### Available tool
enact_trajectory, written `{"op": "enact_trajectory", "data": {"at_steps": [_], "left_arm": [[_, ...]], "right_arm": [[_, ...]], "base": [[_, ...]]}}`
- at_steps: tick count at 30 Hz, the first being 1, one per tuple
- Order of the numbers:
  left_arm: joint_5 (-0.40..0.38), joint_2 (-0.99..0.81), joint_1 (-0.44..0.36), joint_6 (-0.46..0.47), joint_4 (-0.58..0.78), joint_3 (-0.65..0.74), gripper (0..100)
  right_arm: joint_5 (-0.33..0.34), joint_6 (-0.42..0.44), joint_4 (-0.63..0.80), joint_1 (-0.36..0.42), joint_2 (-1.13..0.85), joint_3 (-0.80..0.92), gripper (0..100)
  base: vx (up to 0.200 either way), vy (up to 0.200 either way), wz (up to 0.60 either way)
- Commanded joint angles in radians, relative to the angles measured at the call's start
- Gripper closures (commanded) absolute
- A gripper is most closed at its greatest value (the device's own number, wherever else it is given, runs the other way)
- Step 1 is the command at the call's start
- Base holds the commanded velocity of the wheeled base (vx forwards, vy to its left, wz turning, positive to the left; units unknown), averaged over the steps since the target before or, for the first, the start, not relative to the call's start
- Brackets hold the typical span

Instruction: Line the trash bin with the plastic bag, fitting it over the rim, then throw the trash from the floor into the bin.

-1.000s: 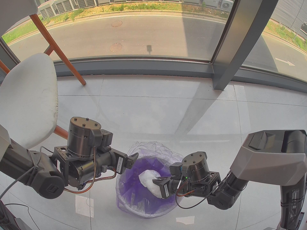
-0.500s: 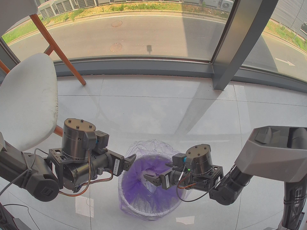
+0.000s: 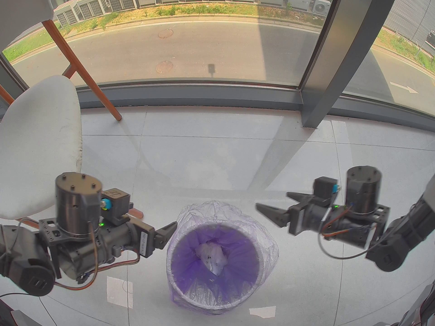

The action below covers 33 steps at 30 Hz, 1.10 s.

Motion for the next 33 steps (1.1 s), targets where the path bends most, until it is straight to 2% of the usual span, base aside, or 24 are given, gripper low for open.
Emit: {"op": "enact_trajectory", "data": {"at_steps": [1, 3, 4, 7, 9, 10, 12, 15, 16, 18, 21, 29, 30, 31, 32, 33], "left_arm": [[-0.042, -0.337, 0.044, 0.008, 0.02, 0.21, 0], [-0.067, -0.447, 0.055, 0.02, 0.043, 0.267, 0], [-0.073, -0.569, 0.067, 0.04, 0.08, 0.316, 0], [-0.063, -0.771, 0.118, 0.057, 0.161, 0.364, 0], [-0.024, -0.926, 0.187, 0.057, 0.219, 0.358, 0], [-0.017, -0.941, 0.194, 0.057, 0.224, 0.356, 0], [0.058, -1.038, 0.237, 0.053, 0.235, 0.341, 0], [0.096, -1.07, 0.248, 0.047, 0.238, 0.342, 0], [0.121, -1.098, 0.265, 0.034, 0.241, 0.347, 0], [0.136, -1.165, 0.354, -0.004, 0.279, 0.342, 0], [0.134, -1.199, 0.434, -0.006, 0.33, 0.345, 0], [0.128, -1.362, 0.55, -0.016, 0.525, 0.349, 0], [0.118, -1.4, 0.556, -0.016, 0.555, 0.356, 0], [0.114, -1.405, 0.556, -0.016, 0.56, 0.358, 0], [0.084, -1.471, 0.558, -0.016, 0.6, 0.372, 0], [0.052, -1.506, 0.563, -0.019, 0.61, 0.387, 0]], "right_arm": [[0.009, -0.008, 0.003, -0.261, -0.342, 0.225, 0], [0.011, -0.003, 0.003, -0.313, -0.414, 0.277, 0], [0.011, -0.003, 0.003, -0.35, -0.483, 0.332, 0], [0.015, -0.009, 0.003, -0.41, -0.591, 0.415, 0], [0.017, -0.009, 0.004, -0.485, -0.678, 0.479, 0], [0.017, -0.009, 0.004, -0.494, -0.687, 0.487, 0], [0.015, -0.009, 0.015, -0.577, -0.779, 0.531, 0], [0.015, -0.011, 0.032, -0.606, -0.832, 0.548, 0], [0.015, -0.009, 0.069, -0.625, -0.872, 0.548, 0], [0.015, -0.017, 0.202, -0.671, -0.993, 0.548, 0], [0.015, -0.039, 0.322, -0.675, -1.137, 0.547, 0], [0.021, -0.184, 0.714, -0.668, -1.602, 0.55, 0], [0.023, -0.215, 0.806, -0.666, -1.703, 0.55, 0], [0.021, -0.218, 0.817, -0.666, -1.715, 0.55, 0], [0.02, -0.244, 0.926, -0.66, -1.813, 0.55, 0], [0.004, -0.252, 0.975, -0.654, -1.838, 0.55, 0]], "base": [[0.0, 0.0, 0.0], [0.0, 0.0, 0.0], [0.0, 0.0, 0.0], [0.0, 0.0, 0.0], [0.0, 0.0, 0.0], [0.0, 0.0, 0.0], [0.0, 0.0, 0.0], [0.0, 0.0, 0.0], [0.0, 0.0, 0.0], [0.0, 0.0, 0.0], [0.0, 0.0, 0.0], [0.0, 0.0, 0.0], [0.0, 0.0, 0.0], [0.0, 0.0, 0.0], [0.0, 0.0, 0.0], [0.0, 0.0, 0.0]]}}
